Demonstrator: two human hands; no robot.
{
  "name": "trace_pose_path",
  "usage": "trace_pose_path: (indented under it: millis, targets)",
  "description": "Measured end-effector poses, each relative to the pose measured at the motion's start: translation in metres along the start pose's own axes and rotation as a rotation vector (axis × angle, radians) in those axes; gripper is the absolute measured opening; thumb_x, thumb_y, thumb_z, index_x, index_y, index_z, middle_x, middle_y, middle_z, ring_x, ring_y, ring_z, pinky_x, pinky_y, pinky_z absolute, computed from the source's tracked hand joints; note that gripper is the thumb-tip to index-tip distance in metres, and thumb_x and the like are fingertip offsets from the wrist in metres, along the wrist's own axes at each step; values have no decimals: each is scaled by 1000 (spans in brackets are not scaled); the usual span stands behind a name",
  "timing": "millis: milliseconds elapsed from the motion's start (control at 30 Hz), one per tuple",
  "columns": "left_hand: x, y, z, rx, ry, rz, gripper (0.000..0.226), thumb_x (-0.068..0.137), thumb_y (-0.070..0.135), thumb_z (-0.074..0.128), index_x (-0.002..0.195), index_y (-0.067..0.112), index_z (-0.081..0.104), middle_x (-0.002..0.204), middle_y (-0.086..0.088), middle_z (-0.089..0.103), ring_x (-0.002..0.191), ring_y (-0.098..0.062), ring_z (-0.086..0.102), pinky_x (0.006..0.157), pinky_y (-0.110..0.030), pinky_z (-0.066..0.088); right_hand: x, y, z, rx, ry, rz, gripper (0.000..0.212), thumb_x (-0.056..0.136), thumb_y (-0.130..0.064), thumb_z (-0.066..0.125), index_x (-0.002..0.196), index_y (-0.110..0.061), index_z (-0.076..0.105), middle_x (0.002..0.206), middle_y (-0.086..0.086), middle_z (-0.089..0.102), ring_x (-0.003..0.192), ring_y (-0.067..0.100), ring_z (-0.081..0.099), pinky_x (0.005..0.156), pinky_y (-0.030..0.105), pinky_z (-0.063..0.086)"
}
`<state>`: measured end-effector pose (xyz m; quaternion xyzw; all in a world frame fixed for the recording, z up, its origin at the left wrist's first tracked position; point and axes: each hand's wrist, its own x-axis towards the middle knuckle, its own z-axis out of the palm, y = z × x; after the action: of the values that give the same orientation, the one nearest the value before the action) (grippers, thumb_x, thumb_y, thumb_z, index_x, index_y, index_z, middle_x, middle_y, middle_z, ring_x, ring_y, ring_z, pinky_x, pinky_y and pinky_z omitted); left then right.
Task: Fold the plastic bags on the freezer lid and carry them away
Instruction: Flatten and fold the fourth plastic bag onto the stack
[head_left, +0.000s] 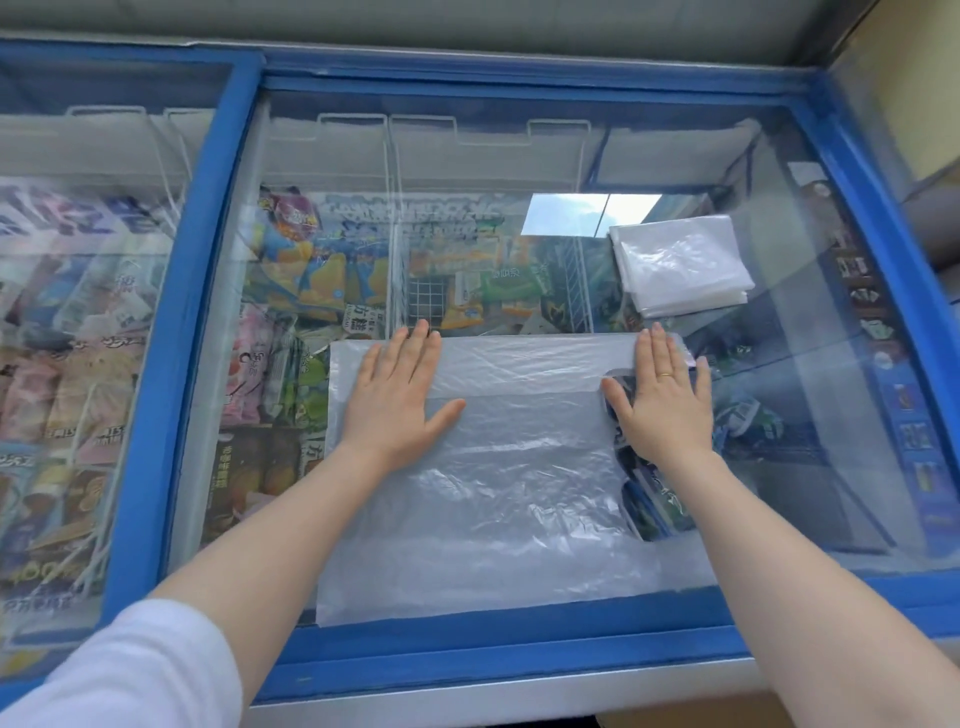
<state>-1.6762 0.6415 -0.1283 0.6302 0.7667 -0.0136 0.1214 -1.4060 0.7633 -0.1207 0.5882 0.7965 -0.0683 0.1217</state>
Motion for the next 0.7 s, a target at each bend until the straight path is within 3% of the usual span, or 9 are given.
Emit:
trace_pose_path:
  millis: [100, 200, 267, 333, 433, 533, 600, 633, 700]
  targets:
    - [-4, 3, -4, 53, -38, 1, 74, 90, 65, 10, 147, 22, -11, 155, 2, -18, 142, -19, -16, 114, -38, -10, -16, -7, -18, -18, -29, 28, 70, 96, -52, 16, 149, -10, -2, 158, 6, -9, 145, 18, -9, 117, 42, -5]
    - [-19, 4, -6, 51, -70, -10, 68, 93, 57, 19, 147, 27, -9, 156, 0, -17, 143, -24, -15, 113, -42, -9, -58, -36, -19, 64, 52, -347, 67, 96, -50, 22, 150, -13, 6, 156, 5, -6, 145, 21, -5, 118, 40, 0]
    - [-28, 0, -6, 18, -72, -61, 69, 93, 58, 23, 147, 30, -6, 156, -1, -16, 142, -28, -14, 114, -44, -8, -91, -53, -3, 20, 100, -646, 68, 92, -53, 25, 147, -14, 21, 156, 5, 9, 144, 21, 8, 118, 42, 11]
    - [-34, -2, -7, -1, -80, -132, 70, 92, 59, 25, 148, 29, -5, 155, -2, -17, 142, -30, -15, 114, -43, -8, -111, -57, 21, -65, 94, -814, 67, 91, -54, 29, 144, -13, 30, 153, 4, 24, 141, 20, 20, 114, 43, 15]
    - [-41, -7, -7, -48, -76, -203, 68, 93, 57, 24, 149, 29, -4, 155, -5, -18, 142, -29, -15, 114, -43, -7, -118, -38, 42, -135, 34, -789, 62, 96, -52, 20, 147, -18, 25, 152, -1, 26, 141, 17, 19, 115, 39, 8]
    - [-50, -13, -10, -33, -72, -263, 66, 94, 56, 21, 149, 27, 0, 155, -9, -17, 143, -27, -8, 114, -42, 3, -113, -7, 45, -122, 18, -612, 56, 99, -47, 6, 148, -23, 16, 152, -2, 25, 145, 14, -1, 114, 39, 4]
    - [-49, -12, -16, 5, -34, -288, 63, 96, 52, 23, 149, 23, 5, 156, -10, -11, 142, -29, 4, 112, -44, 12, -105, 3, 37, -121, 33, -485, 54, 99, -44, 5, 149, -27, 12, 152, -1, 29, 145, 14, 0, 115, 40, 0]
    - [-44, -10, -21, 15, -18, -285, 62, 97, 49, 24, 149, 21, 7, 157, -10, -6, 141, -30, 9, 111, -45, 14, -101, 0, 29, -130, 57, -449, 52, 99, -42, 10, 149, -28, 14, 151, 1, 31, 144, 16, 6, 116, 41, -3]
    - [-30, -2, -29, 22, -5, -245, 61, 98, 45, 26, 149, 17, 7, 157, -10, 2, 141, -29, 11, 111, -45, 12, -96, -13, 18, -128, 122, -416, 55, 92, -32, 42, 145, -25, 28, 151, 4, 32, 141, 20, 14, 116, 44, -7]
